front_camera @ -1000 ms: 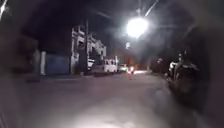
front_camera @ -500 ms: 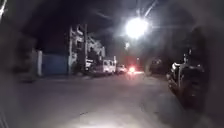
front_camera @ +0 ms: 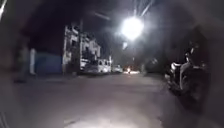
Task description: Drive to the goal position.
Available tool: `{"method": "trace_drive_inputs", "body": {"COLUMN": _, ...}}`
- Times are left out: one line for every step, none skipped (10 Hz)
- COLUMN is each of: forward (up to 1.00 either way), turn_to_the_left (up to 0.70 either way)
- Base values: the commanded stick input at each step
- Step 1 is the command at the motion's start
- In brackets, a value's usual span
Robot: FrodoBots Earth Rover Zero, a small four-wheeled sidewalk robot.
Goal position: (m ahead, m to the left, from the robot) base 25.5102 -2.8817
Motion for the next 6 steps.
{"method": "trace_drive_inputs", "body": {"forward": 0.50, "turn_to_the_left": -0.50}}
{"method": "trace_drive_inputs", "body": {"forward": 0.50, "turn_to_the_left": -0.13}}
{"method": "trace_drive_inputs", "body": {"forward": 0.50, "turn_to_the_left": 0.00}}
{"method": "trace_drive_inputs", "body": {"forward": 0.50, "turn_to_the_left": 0.00}}
{"method": "trace_drive_inputs", "body": {"forward": 0.50, "turn_to_the_left": 0.00}}
{"method": "trace_drive_inputs", "body": {"forward": 0.50, "turn_to_the_left": 0.00}}
